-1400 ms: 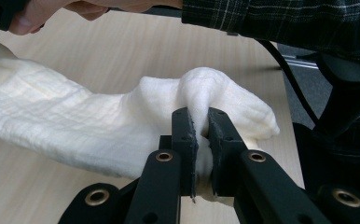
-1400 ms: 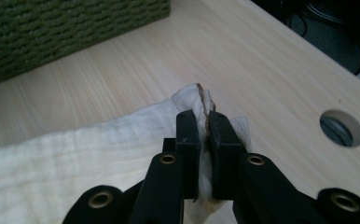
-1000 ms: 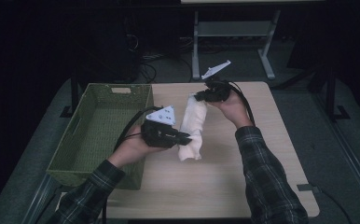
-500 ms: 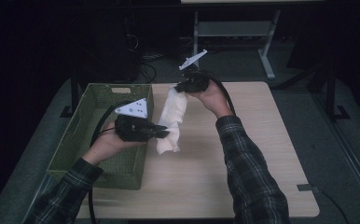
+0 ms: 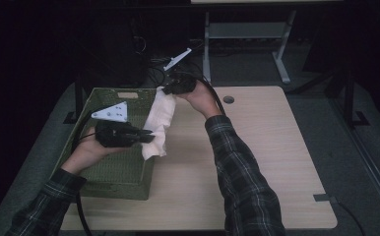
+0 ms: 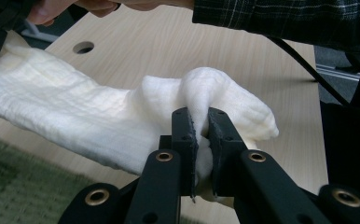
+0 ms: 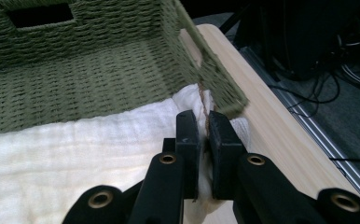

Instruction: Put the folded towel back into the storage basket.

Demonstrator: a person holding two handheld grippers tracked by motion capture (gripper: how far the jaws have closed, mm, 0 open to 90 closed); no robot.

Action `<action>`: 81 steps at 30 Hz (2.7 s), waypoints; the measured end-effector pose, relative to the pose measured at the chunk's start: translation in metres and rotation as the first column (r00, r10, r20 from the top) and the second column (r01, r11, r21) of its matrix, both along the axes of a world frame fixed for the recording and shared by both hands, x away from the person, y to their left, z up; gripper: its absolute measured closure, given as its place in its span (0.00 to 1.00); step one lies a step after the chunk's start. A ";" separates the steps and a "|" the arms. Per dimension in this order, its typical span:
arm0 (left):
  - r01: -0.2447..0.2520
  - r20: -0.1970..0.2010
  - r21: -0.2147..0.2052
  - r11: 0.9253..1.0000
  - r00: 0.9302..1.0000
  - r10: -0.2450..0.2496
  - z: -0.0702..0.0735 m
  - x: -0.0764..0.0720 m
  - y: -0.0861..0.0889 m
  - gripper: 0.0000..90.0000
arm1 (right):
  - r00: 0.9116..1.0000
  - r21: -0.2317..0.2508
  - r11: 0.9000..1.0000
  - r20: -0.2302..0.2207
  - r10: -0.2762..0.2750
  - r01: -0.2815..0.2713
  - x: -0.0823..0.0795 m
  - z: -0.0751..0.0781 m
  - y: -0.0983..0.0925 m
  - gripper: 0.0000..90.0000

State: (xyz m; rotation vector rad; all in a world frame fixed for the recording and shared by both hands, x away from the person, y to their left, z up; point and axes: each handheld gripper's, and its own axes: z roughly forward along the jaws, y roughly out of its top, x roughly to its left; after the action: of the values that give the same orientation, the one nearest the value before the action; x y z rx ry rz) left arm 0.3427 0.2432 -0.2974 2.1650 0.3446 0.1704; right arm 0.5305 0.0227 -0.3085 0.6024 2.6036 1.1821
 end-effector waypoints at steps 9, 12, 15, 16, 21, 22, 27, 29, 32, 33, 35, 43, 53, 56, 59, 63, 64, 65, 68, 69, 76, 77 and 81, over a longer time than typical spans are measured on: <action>-0.018 -0.001 -0.011 1.000 1.000 0.018 -0.005 -0.003 0.030 0.91 | 0.999 -0.008 0.999 -0.014 0.040 -0.040 0.006 -0.010 0.041 0.93; -0.019 -0.005 -0.006 1.000 1.000 0.019 -0.008 -0.003 0.038 0.91 | 0.998 -0.010 0.999 -0.018 0.052 -0.053 0.006 -0.014 0.052 0.93; -0.018 -0.008 -0.007 1.000 1.000 0.018 -0.011 -0.005 0.045 0.91 | 0.998 -0.013 0.998 -0.020 0.062 -0.063 0.007 -0.019 0.062 0.93; -0.014 -0.013 -0.007 1.000 1.000 0.014 -0.013 -0.005 0.047 0.91 | 0.998 -0.017 0.998 -0.021 0.066 -0.066 0.007 -0.020 0.064 0.93; -0.015 -0.024 -0.002 1.000 1.000 0.015 -0.020 -0.006 0.058 0.91 | 0.996 -0.032 0.996 -0.026 0.085 -0.086 0.007 -0.028 0.076 0.93; -0.016 -0.028 -0.002 1.000 0.999 0.016 -0.022 -0.006 0.060 0.91 | 0.996 -0.031 0.996 -0.028 0.087 -0.087 0.007 -0.029 0.078 0.93; -0.015 -0.048 -0.006 1.000 0.999 0.014 -0.030 -0.005 0.066 0.91 | 0.995 -0.036 0.994 -0.028 0.099 -0.100 0.008 -0.038 0.086 0.93; -0.010 -0.050 0.000 1.000 0.999 0.010 -0.033 -0.005 0.066 0.91 | 0.994 -0.043 0.994 -0.037 0.100 -0.101 0.008 -0.042 0.089 0.93; -0.009 -0.053 0.018 1.000 0.999 0.010 -0.040 -0.004 0.065 0.91 | 0.994 -0.054 0.993 -0.040 0.102 -0.104 0.009 -0.047 0.091 0.93; -0.007 -0.056 0.021 1.000 0.998 0.008 -0.042 -0.003 0.064 0.91 | 0.994 -0.056 0.994 -0.047 0.095 -0.098 0.010 -0.049 0.092 0.93; -0.004 -0.063 0.024 1.000 0.998 0.005 -0.045 -0.003 0.065 0.91 | 0.994 -0.055 0.994 -0.051 0.095 -0.097 0.010 -0.052 0.092 0.93; 0.015 -0.087 0.039 0.999 0.996 -0.011 -0.060 0.000 0.063 0.91 | 0.993 -0.064 0.993 -0.074 0.090 -0.094 0.010 -0.066 0.092 0.93; 0.033 -0.101 0.060 0.998 0.995 -0.026 -0.069 0.000 0.060 0.90 | 0.992 -0.071 0.993 -0.091 0.091 -0.097 0.010 -0.074 0.093 0.93; 0.029 -0.107 0.057 0.998 0.994 -0.023 -0.069 0.000 0.061 0.90 | 0.992 -0.076 0.992 -0.091 0.090 -0.097 0.010 -0.074 0.093 0.93; 0.033 -0.115 0.056 0.998 0.993 -0.027 -0.071 0.001 0.062 0.83 | 0.992 -0.076 0.992 -0.088 0.090 -0.097 0.010 -0.074 0.093 0.93; 0.021 -0.120 0.043 0.999 0.993 -0.016 -0.070 0.001 0.062 0.66 | 0.992 -0.077 0.992 -0.090 0.089 -0.096 0.010 -0.074 0.093 0.93; 0.018 -0.120 0.037 0.999 0.993 -0.014 -0.070 0.001 0.062 0.64 | 0.992 -0.075 0.992 -0.092 0.090 -0.097 0.010 -0.075 0.093 0.93; 0.017 -0.115 0.036 0.999 0.993 -0.012 -0.070 0.001 0.062 0.61 | 0.992 -0.078 0.992 -0.088 0.090 -0.097 0.010 -0.074 0.093 0.93; 0.000 -0.110 0.017 1.000 0.994 0.002 -0.068 0.002 0.063 0.51 | 0.992 -0.081 0.992 -0.087 0.090 -0.097 0.010 -0.074 0.093 0.93; -0.008 -0.109 0.014 1.000 0.994 0.009 -0.068 0.002 0.063 0.49 | 0.992 -0.082 0.992 -0.087 0.089 -0.096 0.010 -0.074 0.093 0.93; -0.035 -0.103 0.000 0.999 0.994 0.035 -0.065 0.003 0.062 0.42 | 0.993 -0.036 0.996 -0.087 0.078 -0.081 0.009 -0.069 0.088 0.66; -0.040 -0.100 -0.004 0.999 0.994 0.039 -0.065 0.003 0.062 0.42 | 0.994 -0.032 0.996 -0.082 0.076 -0.079 0.009 -0.068 0.087 0.64; -0.047 -0.096 -0.011 0.999 0.994 0.045 -0.061 0.003 0.060 0.42 | 0.995 -0.009 0.997 -0.052 0.079 -0.080 0.006 -0.058 0.081 0.61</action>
State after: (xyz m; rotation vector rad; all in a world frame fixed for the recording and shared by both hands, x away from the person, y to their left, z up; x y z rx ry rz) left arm 0.3455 0.3028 -0.3582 2.1582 0.4493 0.0902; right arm 0.5366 0.1034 -0.3670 0.5384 2.6987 1.1902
